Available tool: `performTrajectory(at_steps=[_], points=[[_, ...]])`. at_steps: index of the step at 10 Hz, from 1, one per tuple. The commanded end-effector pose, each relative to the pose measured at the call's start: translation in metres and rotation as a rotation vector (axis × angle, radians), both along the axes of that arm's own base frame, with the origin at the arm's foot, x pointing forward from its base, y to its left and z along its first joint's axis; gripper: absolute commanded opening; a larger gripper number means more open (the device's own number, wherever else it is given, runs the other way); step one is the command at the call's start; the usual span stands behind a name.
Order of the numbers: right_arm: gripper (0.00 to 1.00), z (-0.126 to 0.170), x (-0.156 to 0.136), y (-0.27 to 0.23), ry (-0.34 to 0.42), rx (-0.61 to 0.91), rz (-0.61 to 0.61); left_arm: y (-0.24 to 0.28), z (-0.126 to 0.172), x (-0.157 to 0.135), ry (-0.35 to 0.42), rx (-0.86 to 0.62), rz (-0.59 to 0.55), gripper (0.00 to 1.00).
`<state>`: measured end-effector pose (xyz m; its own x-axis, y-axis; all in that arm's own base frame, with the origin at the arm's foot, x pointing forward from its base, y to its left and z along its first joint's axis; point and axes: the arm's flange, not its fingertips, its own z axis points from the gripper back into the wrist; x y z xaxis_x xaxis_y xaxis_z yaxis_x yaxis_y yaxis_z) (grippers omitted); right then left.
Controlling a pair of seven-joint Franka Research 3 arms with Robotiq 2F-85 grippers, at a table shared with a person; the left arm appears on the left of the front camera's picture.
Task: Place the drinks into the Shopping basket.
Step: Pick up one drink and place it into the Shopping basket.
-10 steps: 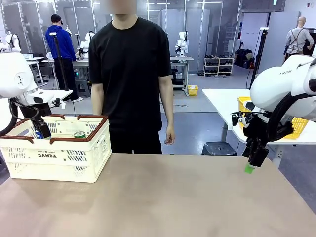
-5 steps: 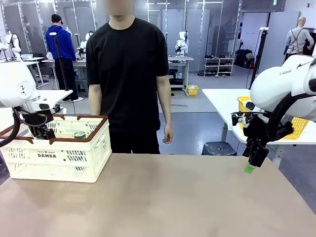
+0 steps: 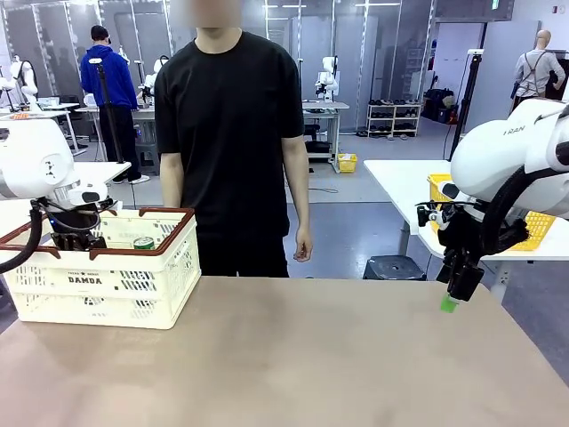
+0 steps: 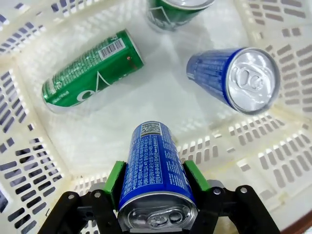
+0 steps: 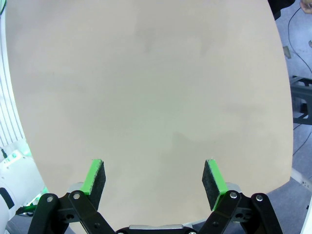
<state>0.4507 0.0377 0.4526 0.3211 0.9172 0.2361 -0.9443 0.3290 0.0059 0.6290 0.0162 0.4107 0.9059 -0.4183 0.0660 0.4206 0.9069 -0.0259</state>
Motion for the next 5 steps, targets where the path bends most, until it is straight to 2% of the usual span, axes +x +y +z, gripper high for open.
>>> performTrajectory(at_steps=[1, 4, 5], points=[[1.00, 0.000, -0.001, -0.001, 0.002, 0.001, 0.004, -0.002, 0.000, 0.014, 0.043, -0.003, 0.032, 0.60], [1.00, 0.000, -0.001, -0.001, 0.002, 0.001, 0.004, 0.004, -0.012, 0.025, 0.131, -0.006, 0.018, 0.60], [1.00, 0.000, -0.001, -0.001, 0.002, 0.001, 0.004, 0.005, -0.017, 0.030, 0.119, -0.030, 0.026, 0.60]])
